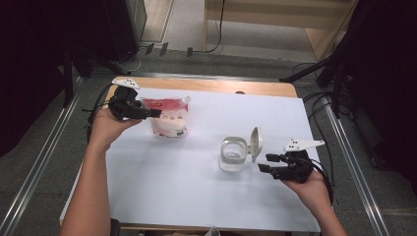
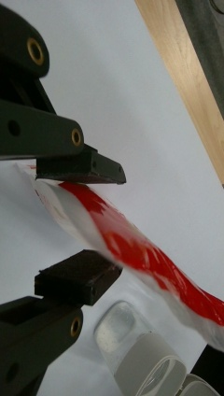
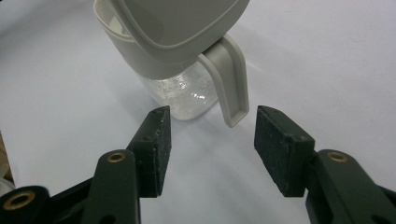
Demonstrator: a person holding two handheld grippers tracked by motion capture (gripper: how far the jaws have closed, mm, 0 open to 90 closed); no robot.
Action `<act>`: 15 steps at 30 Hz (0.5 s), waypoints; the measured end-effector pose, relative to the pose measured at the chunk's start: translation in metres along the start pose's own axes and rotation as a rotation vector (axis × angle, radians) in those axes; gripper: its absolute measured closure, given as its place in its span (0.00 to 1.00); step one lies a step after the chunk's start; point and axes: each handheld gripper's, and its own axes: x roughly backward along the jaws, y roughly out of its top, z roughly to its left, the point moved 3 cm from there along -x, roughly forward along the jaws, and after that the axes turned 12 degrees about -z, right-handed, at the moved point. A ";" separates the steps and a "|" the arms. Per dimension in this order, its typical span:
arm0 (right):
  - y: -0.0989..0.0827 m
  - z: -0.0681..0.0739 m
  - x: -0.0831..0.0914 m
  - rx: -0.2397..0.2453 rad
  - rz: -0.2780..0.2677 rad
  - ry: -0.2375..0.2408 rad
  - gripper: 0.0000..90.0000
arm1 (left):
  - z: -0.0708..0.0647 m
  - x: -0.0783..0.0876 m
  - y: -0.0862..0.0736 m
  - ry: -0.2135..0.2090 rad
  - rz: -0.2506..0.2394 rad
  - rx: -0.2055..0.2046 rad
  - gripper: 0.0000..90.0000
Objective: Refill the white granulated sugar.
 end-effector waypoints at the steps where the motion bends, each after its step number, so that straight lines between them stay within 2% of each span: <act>1: 0.000 0.000 0.000 0.002 0.001 0.002 0.51 | -0.001 0.000 0.001 -0.023 0.000 0.036 0.70; 5: 0.000 0.001 -0.001 0.000 -0.002 0.004 0.51 | -0.004 -0.001 0.001 -0.026 0.012 0.028 0.76; 6: 0.000 0.002 -0.002 0.005 -0.002 0.010 0.51 | -0.007 -0.002 0.001 -0.045 0.018 0.010 0.85; 8: 0.000 0.002 -0.002 0.009 -0.001 0.016 0.51 | -0.008 -0.002 0.001 -0.051 0.024 0.008 0.88; 10: 0.001 0.006 -0.003 0.021 -0.003 0.026 0.51 | -0.011 -0.003 0.001 -0.073 0.034 0.012 0.98; 11: 0.001 0.007 -0.003 0.022 -0.002 0.035 0.51 | -0.014 -0.005 0.002 -0.090 0.040 0.020 1.00; 15: 0.001 0.012 -0.004 0.028 0.000 0.047 0.51 | -0.018 -0.008 0.005 -0.099 0.046 0.033 1.00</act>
